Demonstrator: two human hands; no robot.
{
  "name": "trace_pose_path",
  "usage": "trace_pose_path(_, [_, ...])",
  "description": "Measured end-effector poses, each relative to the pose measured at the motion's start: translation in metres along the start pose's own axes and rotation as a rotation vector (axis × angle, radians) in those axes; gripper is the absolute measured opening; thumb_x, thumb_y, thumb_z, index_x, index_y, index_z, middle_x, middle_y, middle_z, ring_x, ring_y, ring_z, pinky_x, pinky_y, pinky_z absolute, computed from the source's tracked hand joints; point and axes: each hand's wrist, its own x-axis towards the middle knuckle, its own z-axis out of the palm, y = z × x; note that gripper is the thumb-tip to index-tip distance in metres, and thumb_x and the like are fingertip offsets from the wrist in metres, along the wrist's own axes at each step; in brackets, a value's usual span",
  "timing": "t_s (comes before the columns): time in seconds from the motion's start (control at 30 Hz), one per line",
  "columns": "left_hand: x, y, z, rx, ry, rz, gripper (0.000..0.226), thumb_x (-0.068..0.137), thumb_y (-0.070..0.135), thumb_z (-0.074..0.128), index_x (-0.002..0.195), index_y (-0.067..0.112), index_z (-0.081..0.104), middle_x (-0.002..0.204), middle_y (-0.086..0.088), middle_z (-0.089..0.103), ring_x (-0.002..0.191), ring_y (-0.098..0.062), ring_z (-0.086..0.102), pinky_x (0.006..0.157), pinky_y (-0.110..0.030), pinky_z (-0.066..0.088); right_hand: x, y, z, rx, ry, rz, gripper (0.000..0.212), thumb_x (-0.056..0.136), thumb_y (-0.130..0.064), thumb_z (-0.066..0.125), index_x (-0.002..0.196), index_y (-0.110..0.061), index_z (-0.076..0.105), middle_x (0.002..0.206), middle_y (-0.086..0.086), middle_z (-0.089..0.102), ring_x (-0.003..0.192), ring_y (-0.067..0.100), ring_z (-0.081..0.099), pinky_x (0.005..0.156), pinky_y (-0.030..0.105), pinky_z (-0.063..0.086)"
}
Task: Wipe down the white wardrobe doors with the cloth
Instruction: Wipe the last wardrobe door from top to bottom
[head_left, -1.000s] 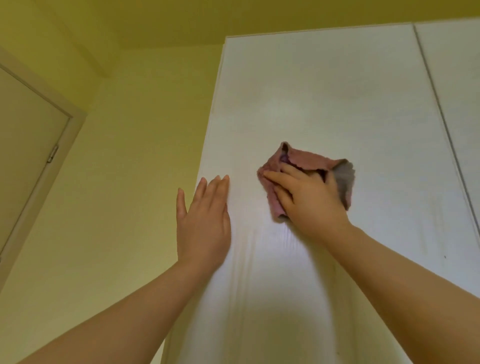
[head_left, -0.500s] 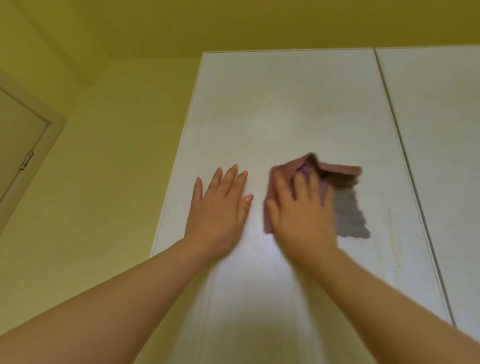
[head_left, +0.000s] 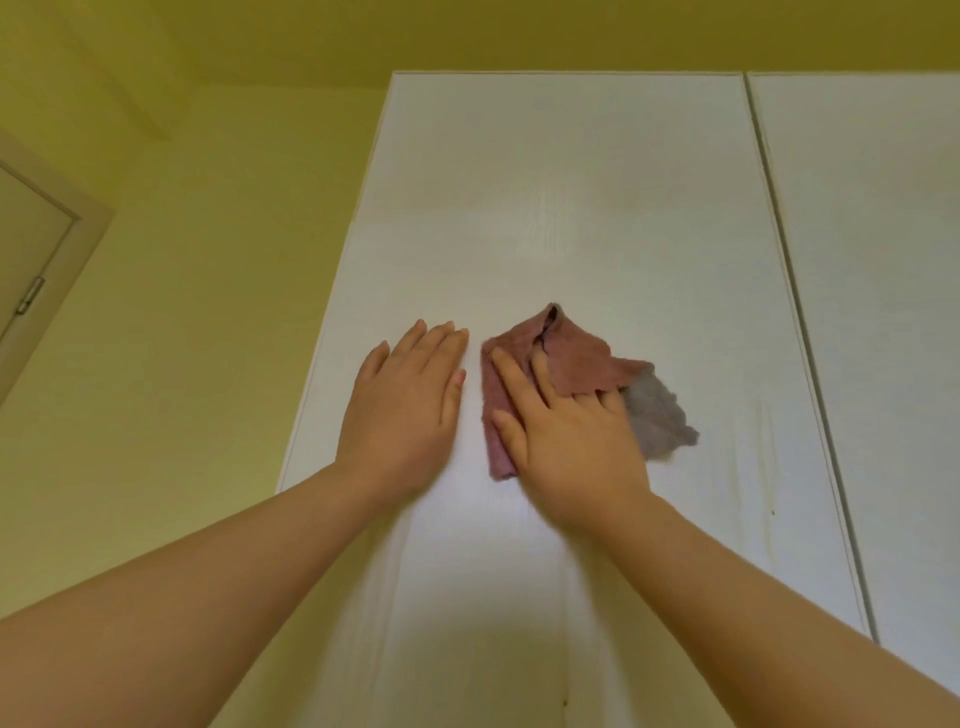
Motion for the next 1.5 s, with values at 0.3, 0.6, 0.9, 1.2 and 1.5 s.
trace_pose_path(0.3, [-0.008, 0.012, -0.009, 0.076, -0.046, 0.136, 0.049, 0.102, 0.024, 0.022, 0.151, 0.024, 0.016, 0.157, 0.009, 0.017, 0.146, -0.01, 0.005, 0.115, -0.033, -0.003, -0.002, 0.02, -0.003, 0.003, -0.008, 0.092, 0.056, 0.096, -0.042, 0.012, 0.148, -0.023, 0.015, 0.153, 0.012, 0.02, 0.142, 0.031, 0.012, 0.111, 0.042, 0.005])
trace_pose_path(0.6, [-0.026, 0.032, -0.004, 0.115, -0.129, 0.164, 0.054, 0.103, 0.03, 0.017, 0.151, 0.026, -0.007, 0.16, 0.007, -0.005, 0.146, -0.012, -0.009, 0.115, -0.039, -0.011, -0.014, 0.059, -0.021, 0.006, -0.078, 0.291, 0.052, 0.099, -0.042, 0.013, 0.148, -0.029, 0.002, 0.156, 0.004, 0.007, 0.141, 0.028, 0.012, 0.111, 0.044, 0.012])
trace_pose_path(0.9, [-0.03, 0.088, 0.019, 0.134, -0.11, 0.155, 0.069, 0.085, 0.045, -0.014, 0.151, 0.025, -0.007, 0.159, 0.006, -0.007, 0.146, -0.014, -0.012, 0.11, -0.046, -0.02, -0.075, 0.071, -0.015, -0.041, -0.083, 0.077, 0.058, 0.098, -0.046, 0.006, 0.144, -0.02, 0.029, 0.145, 0.012, 0.038, 0.132, 0.032, 0.039, 0.106, 0.044, 0.029])
trace_pose_path(1.2, [-0.021, 0.127, 0.036, 0.165, -0.124, 0.091, 0.061, 0.096, 0.047, -0.004, 0.152, 0.023, -0.004, 0.16, 0.005, -0.008, 0.145, -0.017, -0.015, 0.11, -0.04, -0.022, -0.088, 0.088, -0.018, -0.006, -0.103, 0.144, 0.055, 0.093, -0.037, 0.024, 0.142, -0.014, 0.035, 0.14, 0.015, 0.045, 0.128, 0.03, 0.045, 0.098, 0.046, 0.04])
trace_pose_path(1.5, [-0.021, 0.132, 0.036, 0.278, -0.118, 0.097, 0.081, 0.078, 0.048, -0.017, 0.152, 0.018, 0.0, 0.16, 0.0, -0.003, 0.146, -0.022, -0.01, 0.106, -0.039, -0.027, -0.062, 0.105, -0.015, 0.029, 0.003, 0.196, 0.061, 0.09, -0.04, 0.015, 0.142, -0.014, 0.035, 0.142, 0.018, 0.041, 0.128, 0.036, 0.042, 0.101, 0.047, 0.032])
